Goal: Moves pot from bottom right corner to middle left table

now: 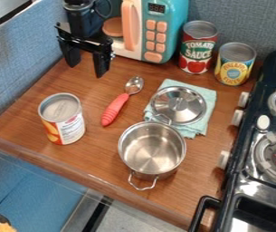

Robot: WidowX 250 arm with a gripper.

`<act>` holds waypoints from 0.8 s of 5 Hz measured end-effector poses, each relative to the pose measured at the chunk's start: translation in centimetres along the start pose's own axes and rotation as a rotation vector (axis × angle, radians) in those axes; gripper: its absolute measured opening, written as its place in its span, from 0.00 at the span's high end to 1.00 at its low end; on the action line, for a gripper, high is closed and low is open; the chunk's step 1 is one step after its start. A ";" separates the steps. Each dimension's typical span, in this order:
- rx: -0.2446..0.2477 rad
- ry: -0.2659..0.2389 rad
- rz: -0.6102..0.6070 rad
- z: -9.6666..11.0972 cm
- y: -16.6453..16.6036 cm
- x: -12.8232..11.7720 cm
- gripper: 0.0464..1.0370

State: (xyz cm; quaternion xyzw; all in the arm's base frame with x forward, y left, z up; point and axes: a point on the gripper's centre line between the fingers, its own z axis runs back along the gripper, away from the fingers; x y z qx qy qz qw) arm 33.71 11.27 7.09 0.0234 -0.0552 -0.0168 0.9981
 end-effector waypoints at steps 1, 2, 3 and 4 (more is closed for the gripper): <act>-0.016 0.040 0.001 -1.3 -0.3 -0.5 0.04; -0.038 0.058 -0.056 -1.4 -2.4 -0.1 0.04; -0.060 0.015 -0.169 -0.1 -6.8 0.1 0.04; -0.060 -0.017 -0.202 1.0 -9.5 -2.2 0.04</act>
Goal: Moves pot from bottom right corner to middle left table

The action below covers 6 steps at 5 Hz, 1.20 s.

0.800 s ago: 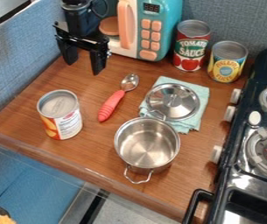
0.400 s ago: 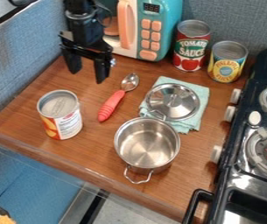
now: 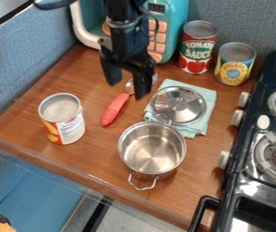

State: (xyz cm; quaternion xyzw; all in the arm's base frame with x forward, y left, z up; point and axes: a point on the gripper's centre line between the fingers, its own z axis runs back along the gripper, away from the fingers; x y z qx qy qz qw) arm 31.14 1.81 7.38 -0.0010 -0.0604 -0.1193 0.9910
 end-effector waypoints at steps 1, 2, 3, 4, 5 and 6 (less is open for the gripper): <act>0.022 0.018 0.022 -1.4 -1.7 -3.4 0.04; 0.046 0.047 0.053 -3.0 -1.4 -5.0 0.04; 0.043 0.073 0.111 -5.2 -1.1 -5.8 0.04; 0.044 0.080 0.161 -6.6 -1.2 -5.9 0.04; 0.067 0.070 0.162 -6.9 -1.6 -5.6 0.04; 0.069 0.061 0.172 -7.0 -1.5 -5.5 0.09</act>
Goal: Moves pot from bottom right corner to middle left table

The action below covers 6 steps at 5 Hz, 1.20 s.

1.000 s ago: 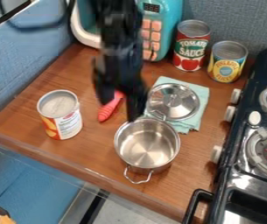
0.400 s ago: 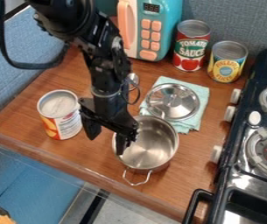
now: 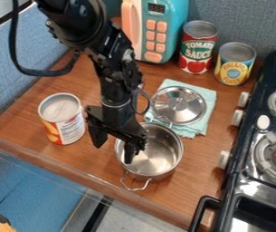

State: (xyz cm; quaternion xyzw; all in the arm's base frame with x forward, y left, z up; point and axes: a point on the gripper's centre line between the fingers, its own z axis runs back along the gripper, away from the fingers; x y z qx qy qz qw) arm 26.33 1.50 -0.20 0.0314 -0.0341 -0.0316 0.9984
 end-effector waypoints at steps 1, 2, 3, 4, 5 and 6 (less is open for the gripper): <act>-0.023 -0.025 -0.003 -0.4 -0.3 0.4 0.38; -0.025 -0.006 0.011 -0.6 -0.2 0.1 0.69; -0.033 -0.008 0.000 -0.8 -0.3 0.4 0.89; -0.061 0.000 -0.005 -0.5 -0.6 0.6 0.96; -0.084 -0.031 -0.015 2.6 0.4 2.7 0.98; -0.124 -0.103 0.066 6.7 3.8 5.7 0.98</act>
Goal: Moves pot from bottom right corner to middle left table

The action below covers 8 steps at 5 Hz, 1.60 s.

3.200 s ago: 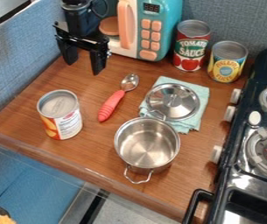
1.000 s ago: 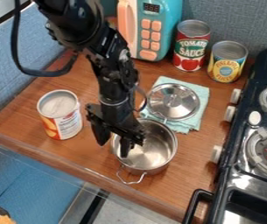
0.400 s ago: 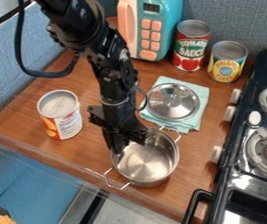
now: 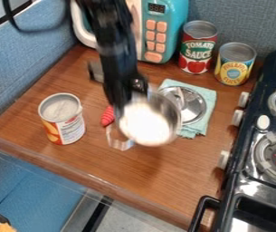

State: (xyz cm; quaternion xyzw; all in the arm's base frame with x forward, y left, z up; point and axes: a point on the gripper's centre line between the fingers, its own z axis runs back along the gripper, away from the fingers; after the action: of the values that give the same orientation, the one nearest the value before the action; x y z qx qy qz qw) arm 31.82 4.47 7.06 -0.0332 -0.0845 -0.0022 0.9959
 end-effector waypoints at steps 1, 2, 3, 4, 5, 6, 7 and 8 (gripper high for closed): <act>-0.003 -0.049 0.057 2.7 3.5 2.3 0.98; 0.031 -0.025 0.116 1.8 7.8 3.2 0.98; 0.065 -0.010 0.174 0.3 11.0 3.8 0.98; 0.091 0.005 0.218 -1.1 13.2 4.5 0.98; 0.110 0.018 0.240 -2.2 14.5 5.4 0.98; 0.126 0.050 0.251 -3.4 15.4 5.4 0.98; 0.126 0.072 0.277 -4.7 15.8 4.8 0.98; 0.108 0.098 0.287 -5.8 15.5 4.4 0.98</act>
State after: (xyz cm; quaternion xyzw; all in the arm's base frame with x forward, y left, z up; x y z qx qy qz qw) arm 37.25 19.55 1.07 0.0086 -0.0303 0.1432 0.9892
